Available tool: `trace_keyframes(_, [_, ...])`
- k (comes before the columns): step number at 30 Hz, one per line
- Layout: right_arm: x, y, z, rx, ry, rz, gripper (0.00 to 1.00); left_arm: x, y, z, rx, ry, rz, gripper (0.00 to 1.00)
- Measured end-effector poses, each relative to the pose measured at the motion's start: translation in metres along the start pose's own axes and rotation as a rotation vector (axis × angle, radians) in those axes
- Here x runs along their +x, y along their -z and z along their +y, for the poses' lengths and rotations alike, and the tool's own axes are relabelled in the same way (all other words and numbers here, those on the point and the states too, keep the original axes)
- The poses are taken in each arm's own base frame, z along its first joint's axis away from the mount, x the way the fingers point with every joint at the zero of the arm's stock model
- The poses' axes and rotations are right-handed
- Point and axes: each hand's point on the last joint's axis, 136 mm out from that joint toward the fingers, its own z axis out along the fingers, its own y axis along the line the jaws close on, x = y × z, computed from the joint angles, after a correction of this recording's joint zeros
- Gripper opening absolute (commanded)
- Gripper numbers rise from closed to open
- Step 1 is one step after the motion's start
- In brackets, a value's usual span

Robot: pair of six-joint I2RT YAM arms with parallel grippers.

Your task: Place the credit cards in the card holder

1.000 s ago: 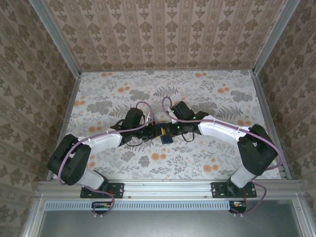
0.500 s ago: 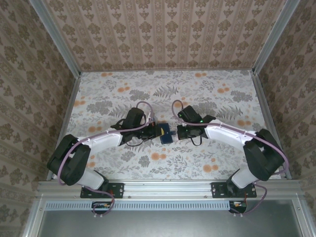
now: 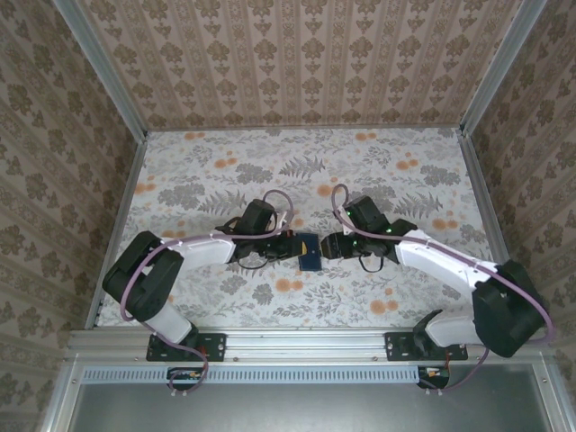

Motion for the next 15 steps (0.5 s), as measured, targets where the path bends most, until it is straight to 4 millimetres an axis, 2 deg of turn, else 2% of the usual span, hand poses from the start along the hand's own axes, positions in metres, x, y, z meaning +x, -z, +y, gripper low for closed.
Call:
trace_keyframes(3, [0.011,-0.018,-0.003,-0.008,-0.031,0.067,0.53,0.000,0.000,-0.003,0.013,-0.002,0.005,0.00])
trace_keyframes(7, [0.016,-0.036,-0.010,-0.007,-0.057,0.110,0.44,0.001,0.000,-0.006,0.032,-0.005,0.012,0.00])
trace_keyframes(9, [0.016,-0.041,-0.014,-0.004,-0.068,0.116,0.37,0.000,0.000,-0.010,0.044,-0.009,0.010,0.00])
trace_keyframes(12, [0.012,-0.042,-0.019,0.000,-0.079,0.105,0.18,0.000,0.000,-0.013,0.057,-0.016,0.008,0.00])
trace_keyframes(15, [0.009,-0.041,-0.025,0.006,-0.086,0.097,0.04,0.000,0.000,-0.014,0.066,-0.018,0.011,0.00])
